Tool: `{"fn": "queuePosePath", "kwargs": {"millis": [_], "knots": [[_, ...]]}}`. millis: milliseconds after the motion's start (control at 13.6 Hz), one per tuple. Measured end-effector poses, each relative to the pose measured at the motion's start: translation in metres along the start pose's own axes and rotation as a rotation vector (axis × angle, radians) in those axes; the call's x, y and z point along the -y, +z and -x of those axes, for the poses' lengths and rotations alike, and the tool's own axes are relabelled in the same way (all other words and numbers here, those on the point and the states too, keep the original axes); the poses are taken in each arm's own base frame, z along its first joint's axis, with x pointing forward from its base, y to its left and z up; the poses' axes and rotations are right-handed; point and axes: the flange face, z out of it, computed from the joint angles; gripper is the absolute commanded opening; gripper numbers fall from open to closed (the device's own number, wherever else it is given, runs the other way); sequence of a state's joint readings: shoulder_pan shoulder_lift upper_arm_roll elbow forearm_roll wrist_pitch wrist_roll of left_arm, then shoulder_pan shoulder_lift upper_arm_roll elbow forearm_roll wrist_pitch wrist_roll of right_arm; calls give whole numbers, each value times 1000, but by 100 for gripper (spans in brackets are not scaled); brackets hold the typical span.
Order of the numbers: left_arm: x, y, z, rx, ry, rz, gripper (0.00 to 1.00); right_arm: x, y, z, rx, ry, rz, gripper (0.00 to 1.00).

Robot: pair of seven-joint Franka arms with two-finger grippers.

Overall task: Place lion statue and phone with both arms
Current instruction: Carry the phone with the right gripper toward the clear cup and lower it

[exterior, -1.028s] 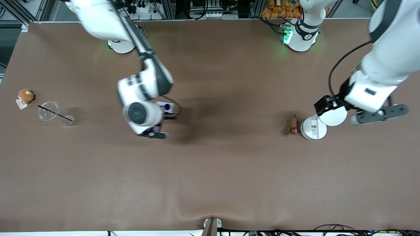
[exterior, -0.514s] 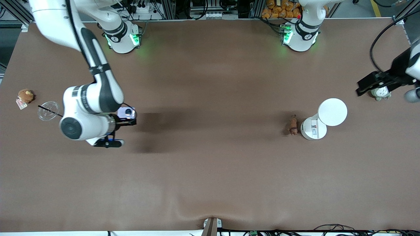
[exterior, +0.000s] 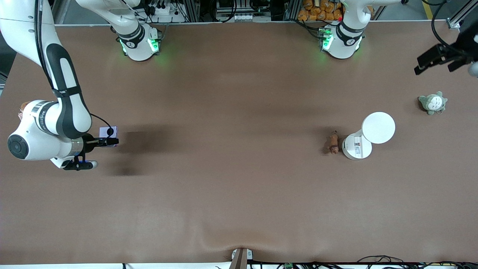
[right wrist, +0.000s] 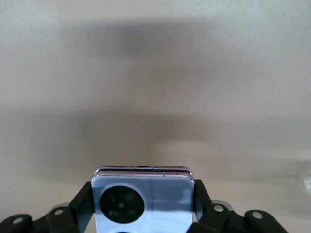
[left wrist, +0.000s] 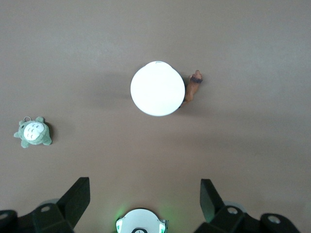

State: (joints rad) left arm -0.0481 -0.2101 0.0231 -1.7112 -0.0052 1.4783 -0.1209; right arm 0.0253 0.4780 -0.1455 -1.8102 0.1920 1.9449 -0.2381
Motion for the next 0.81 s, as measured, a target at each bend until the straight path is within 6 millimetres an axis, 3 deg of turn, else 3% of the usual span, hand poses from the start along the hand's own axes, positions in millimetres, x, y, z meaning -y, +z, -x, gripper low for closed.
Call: {"fn": "queuePosePath", "kwargs": {"millis": [294,514,734,808], "knots": [[-15,0,9,-26,37,-45,100,-62,22,1,-70,-17,5,0],[-24,1,7,-46,54,-65,100,-80,38,1,-91,-3,13,0],[-24,3,1,-57,53,-59,100,-86,68,1,-133,1,42,16],[-25,4,-1,-58,53,-51,100,-88,75,2,-134,-6,46,29]]}}
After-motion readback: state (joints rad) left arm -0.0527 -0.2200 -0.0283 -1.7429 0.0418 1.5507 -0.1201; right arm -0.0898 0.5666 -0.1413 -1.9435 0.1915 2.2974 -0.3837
